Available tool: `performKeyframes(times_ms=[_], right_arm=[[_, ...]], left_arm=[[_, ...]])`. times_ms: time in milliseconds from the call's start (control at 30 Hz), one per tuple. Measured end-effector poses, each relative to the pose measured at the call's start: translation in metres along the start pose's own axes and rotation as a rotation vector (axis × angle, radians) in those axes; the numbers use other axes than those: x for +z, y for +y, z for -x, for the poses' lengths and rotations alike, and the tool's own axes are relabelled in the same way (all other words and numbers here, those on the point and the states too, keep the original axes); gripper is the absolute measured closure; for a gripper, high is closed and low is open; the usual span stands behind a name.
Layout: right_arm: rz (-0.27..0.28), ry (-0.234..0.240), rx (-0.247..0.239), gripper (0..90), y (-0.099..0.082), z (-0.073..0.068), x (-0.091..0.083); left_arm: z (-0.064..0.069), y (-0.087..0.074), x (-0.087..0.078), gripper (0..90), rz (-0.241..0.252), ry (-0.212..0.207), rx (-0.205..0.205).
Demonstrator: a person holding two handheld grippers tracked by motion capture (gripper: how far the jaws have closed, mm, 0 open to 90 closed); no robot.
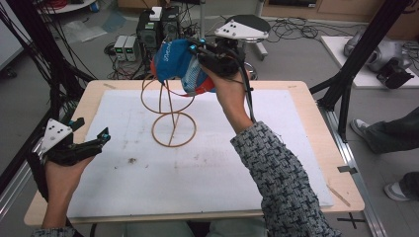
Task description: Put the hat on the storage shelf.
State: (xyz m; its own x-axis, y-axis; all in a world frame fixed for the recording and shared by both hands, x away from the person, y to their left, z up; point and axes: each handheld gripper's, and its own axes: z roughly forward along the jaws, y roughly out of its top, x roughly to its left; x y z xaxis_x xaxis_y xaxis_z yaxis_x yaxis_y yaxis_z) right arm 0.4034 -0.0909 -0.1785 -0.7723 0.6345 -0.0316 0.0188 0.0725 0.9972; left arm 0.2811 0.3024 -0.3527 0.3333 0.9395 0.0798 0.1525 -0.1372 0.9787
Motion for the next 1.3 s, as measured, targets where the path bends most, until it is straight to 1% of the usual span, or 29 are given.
performKeyframes(times_ms=[33, 67, 133, 167, 200, 233, 333, 367, 500, 633, 700, 733, 900, 933, 1067, 1167, 1200, 1233, 1300], right_arm=[[0.000, 0.000, 0.000, 87.5, 0.000, 0.000, 0.000], [-0.002, 0.013, -0.003, 87.5, -0.001, -0.005, 0.003], [-0.005, 0.020, -0.005, 87.6, -0.002, -0.007, 0.004], [-0.012, 0.030, -0.010, 87.5, -0.004, -0.012, 0.008], [-0.012, 0.030, -0.010, 87.5, -0.004, -0.012, 0.008], [-0.022, 0.044, -0.014, 87.5, -0.006, -0.016, 0.011], [-0.035, 0.054, -0.017, 87.6, -0.008, -0.020, 0.015], [-0.044, 0.062, -0.022, 87.5, -0.010, -0.025, 0.019], [-0.059, 0.086, -0.043, 87.5, -0.013, -0.035, 0.026], [-0.083, 0.100, -0.050, 87.5, -0.016, -0.043, 0.032], [-0.089, 0.103, -0.050, 87.5, -0.017, -0.044, 0.034], [-0.097, 0.105, -0.054, 87.4, -0.019, -0.046, 0.038], [-0.114, 0.106, -0.058, 87.4, -0.022, -0.048, 0.043], [-0.127, 0.107, -0.057, 87.4, -0.024, -0.048, 0.046], [-0.147, 0.114, -0.061, 86.8, -0.027, -0.051, 0.050], [-0.152, 0.113, -0.060, 86.8, -0.028, -0.053, 0.052], [-0.167, 0.113, -0.064, 86.7, -0.031, -0.054, 0.056], [-0.167, 0.113, -0.064, 86.7, -0.031, -0.054, 0.056], [-0.190, 0.108, -0.068, 86.8, -0.034, -0.055, 0.060]], left_arm=[[0.000, 0.000, 0.000, 17.1, 0.000, -0.001, -0.001], [0.000, 0.000, 0.000, 17.1, 0.000, -0.001, -0.001], [0.000, 0.000, 0.000, 17.1, -0.003, -0.002, -0.001], [0.000, 0.000, 0.000, 17.1, -0.002, -0.001, -0.003], [0.000, 0.000, 0.000, 17.1, -0.002, -0.001, -0.003], [0.000, 0.000, 0.000, 17.1, -0.004, -0.003, -0.001], [0.001, 0.000, 0.001, 17.1, -0.002, -0.006, -0.001], [0.001, 0.000, 0.001, 17.1, -0.001, -0.005, -0.002], [0.000, 0.001, -0.001, 17.1, 0.000, -0.002, 0.000], [-0.001, 0.001, -0.001, 17.1, 0.003, -0.002, -0.003], [0.000, 0.000, -0.001, 17.1, 0.002, -0.003, -0.004], [-0.001, 0.000, -0.001, 17.1, 0.002, -0.004, -0.002], [-0.001, 0.001, -0.001, 17.1, 0.003, -0.005, -0.004], [-0.001, 0.001, -0.001, 17.1, 0.002, -0.004, -0.005], [-0.001, 0.000, -0.001, 17.1, 0.000, -0.007, -0.004], [0.000, 0.001, -0.001, 17.1, 0.001, -0.009, -0.004], [0.000, 0.001, 0.000, 17.2, 0.001, -0.009, -0.004], [0.000, 0.001, 0.000, 17.1, 0.001, -0.009, -0.004], [0.000, 0.000, 0.000, 17.1, 0.001, -0.010, -0.005]])
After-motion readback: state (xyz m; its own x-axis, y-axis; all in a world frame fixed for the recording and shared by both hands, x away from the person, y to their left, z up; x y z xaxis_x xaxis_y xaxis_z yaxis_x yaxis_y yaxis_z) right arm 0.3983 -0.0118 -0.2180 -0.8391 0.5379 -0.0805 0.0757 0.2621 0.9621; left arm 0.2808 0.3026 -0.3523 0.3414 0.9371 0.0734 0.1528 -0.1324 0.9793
